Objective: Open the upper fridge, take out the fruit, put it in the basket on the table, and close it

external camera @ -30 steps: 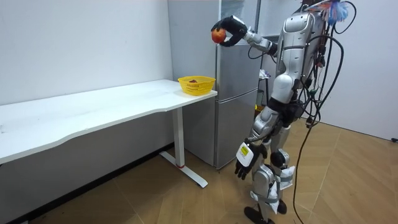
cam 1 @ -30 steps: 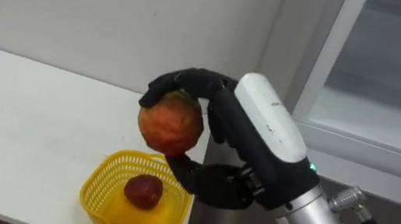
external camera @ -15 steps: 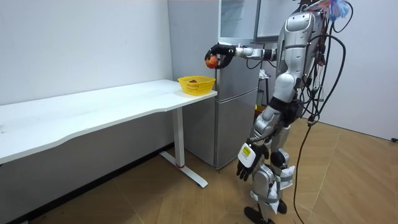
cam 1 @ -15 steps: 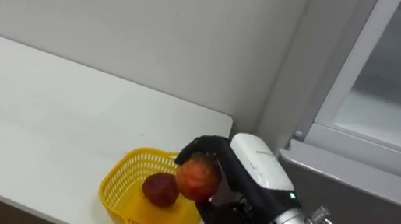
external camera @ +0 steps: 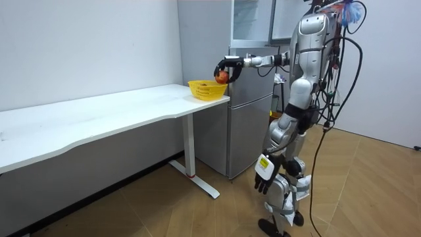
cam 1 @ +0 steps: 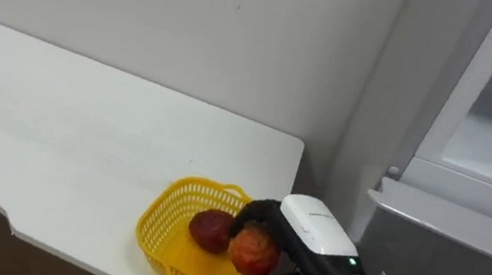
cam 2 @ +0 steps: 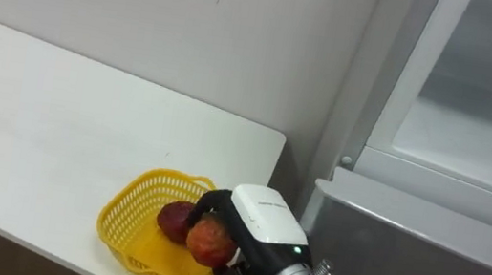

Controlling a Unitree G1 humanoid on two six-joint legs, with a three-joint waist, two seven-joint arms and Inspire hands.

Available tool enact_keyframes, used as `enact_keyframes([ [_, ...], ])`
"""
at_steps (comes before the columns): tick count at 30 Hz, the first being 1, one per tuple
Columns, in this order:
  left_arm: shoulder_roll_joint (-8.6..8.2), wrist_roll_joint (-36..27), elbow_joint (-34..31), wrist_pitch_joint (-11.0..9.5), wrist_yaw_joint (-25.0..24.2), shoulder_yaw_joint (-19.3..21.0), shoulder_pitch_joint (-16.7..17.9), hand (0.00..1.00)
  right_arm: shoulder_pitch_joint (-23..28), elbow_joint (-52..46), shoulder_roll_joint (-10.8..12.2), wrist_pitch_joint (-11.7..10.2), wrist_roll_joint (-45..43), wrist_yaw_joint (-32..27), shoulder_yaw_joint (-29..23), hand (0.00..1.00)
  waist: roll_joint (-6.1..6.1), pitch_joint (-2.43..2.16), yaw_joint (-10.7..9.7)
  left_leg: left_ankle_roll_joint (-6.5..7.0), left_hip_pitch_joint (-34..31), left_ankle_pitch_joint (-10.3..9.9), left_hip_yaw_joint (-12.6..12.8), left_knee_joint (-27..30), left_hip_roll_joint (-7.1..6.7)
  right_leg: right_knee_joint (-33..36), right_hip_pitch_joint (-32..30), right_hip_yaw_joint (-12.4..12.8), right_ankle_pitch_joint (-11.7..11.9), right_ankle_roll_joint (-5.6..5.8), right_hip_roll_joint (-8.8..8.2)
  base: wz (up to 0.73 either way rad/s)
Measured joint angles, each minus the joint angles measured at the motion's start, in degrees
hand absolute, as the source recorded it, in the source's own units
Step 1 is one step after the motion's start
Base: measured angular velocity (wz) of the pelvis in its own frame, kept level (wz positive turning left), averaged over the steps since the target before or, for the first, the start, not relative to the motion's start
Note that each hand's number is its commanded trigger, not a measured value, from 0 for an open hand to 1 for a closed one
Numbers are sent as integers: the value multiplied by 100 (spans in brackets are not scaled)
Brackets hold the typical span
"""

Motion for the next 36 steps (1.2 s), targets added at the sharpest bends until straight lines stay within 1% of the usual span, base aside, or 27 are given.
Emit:
enact_keyframes([
  [3,-1,0,0,0,-57,0,-21,0,-14,95,52,54,0,0,1,100,6,7,1,0,-10,0,1,14,-2,1,0,1,0,0,-2,0],
  [4,0,1,5,0,-60,0,-24,0,-13,130,65,66,-2,0,2,100,23,19,7,0,-14,0,1,24,-2,6,0,3,0,0,-2,0],
  [7,-1,3,35,0,-77,0,-34,0,-13,177,79,80,-2,0,2,100,30,25,6,-3,-62,-2,-4,37,-1,8,-8,1,0,0,-1,0],
  [14,-1,4,37,4,-94,1,-33,0,-14,205,91,106,-4,1,3,100,26,22,10,-2,-68,-2,-6,50,-3,9,-8,1,0,0,0,0],
  [15,-1,5,37,4,-94,1,-34,0,-14,205,93,106,-5,1,3,84,26,22,15,-2,-68,-2,-8,51,-3,8,-8,1,0,0,0,0],
  [16,-1,17,36,5,-94,1,-34,0,-13,205,97,106,-6,1,3,33,26,22,17,-2,-68,-2,-9,50,-3,8,-7,1,0,0,0,0],
  [17,-1,63,36,5,-94,1,-36,0,-13,205,98,106,-6,0,3,0,26,22,18,-2,-69,-2,-12,49,-4,8,-8,1,0,0,0,0],
  [24,-5,129,26,5,-91,8,-43,0,-19,205,99,106,-5,-6,3,0,35,24,22,-2,-81,-3,-31,50,-3,4,-10,1,0,0,1,0],
  [27,-8,216,20,5,-88,8,-48,0,-83,205,99,106,-6,-12,3,0,45,25,16,-2,-84,-3,-35,52,-3,5,-11,1,0,0,2,0],
  [28,-8,218,20,5,-86,8,-49,0,-127,204,100,106,-6,-14,3,0,56,32,5,-3,-87,-3,-39,52,-3,5,-13,0,0,0,2,0],
  [32,-8,222,21,5,-46,8,-75,0,-184,179,113,105,-87,-101,2,0,60,25,1,-3,-92,-3,-38,53,-3,6,-15,-5,0,0,3,0],
  [33,-8,222,22,5,-40,8,-75,0,-185,179,123,105,-108,-106,2,0,53,11,1,-3,-93,-3,-38,54,-4,6,-15,-5,0,0,3,0],
  [36,-8,222,23,5,-37,7,-76,0,-185,179,170,105,-127,-140,2,0,63,0,-4,-3,-92,-3,-38,57,-5,6,-15,-6,0,0,2,0],
])
